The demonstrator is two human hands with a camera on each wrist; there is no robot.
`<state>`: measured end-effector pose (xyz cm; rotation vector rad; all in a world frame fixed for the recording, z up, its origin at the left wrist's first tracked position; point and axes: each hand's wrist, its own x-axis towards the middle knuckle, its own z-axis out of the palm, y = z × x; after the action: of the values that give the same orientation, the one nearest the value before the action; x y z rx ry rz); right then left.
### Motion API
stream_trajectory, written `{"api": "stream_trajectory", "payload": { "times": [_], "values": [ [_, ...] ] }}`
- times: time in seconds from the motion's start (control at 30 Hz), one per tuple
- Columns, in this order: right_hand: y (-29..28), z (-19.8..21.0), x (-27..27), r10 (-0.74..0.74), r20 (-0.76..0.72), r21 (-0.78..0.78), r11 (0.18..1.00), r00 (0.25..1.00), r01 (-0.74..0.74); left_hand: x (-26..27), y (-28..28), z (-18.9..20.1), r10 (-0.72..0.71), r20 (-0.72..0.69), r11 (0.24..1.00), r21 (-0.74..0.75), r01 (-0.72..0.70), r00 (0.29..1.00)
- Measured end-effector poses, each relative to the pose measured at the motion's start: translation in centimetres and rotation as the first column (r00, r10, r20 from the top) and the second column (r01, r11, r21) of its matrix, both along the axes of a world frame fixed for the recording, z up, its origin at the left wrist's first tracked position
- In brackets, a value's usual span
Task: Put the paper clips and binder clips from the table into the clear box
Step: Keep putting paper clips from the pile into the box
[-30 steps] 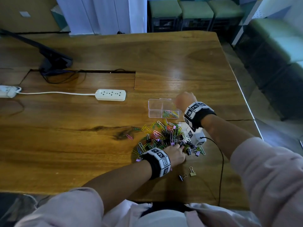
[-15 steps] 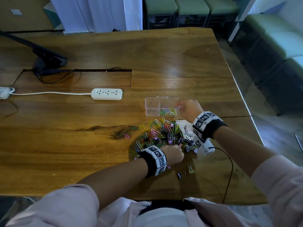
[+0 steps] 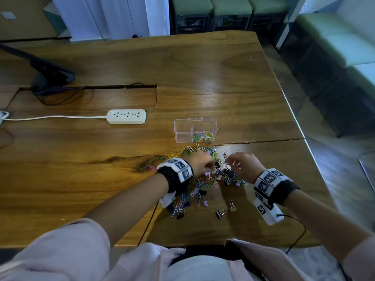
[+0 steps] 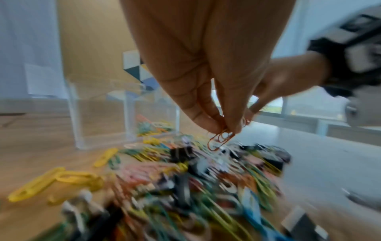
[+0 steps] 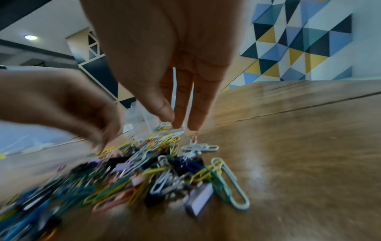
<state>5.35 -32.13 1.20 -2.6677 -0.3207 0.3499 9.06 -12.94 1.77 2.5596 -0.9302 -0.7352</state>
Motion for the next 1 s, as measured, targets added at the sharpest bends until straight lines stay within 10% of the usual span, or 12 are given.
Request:
{"api": "stream_trajectory", "payload": {
  "times": [0.43,1.0],
  "values": [
    [6.1,-1.2,-3.9,0.391,-0.211,-0.068,0.908,0.896,-0.413,8.9,1.7,4.9,0.221,0.244,0.974,-0.014,-0.224,0.944],
    [3.6,-1.4,-3.7,0.215,-0.184,-0.126,0.963,0.959,-0.239,10.1,0.4,4.1,0.159,0.319,0.954,0.193,-0.228,0.934]
  ]
}}
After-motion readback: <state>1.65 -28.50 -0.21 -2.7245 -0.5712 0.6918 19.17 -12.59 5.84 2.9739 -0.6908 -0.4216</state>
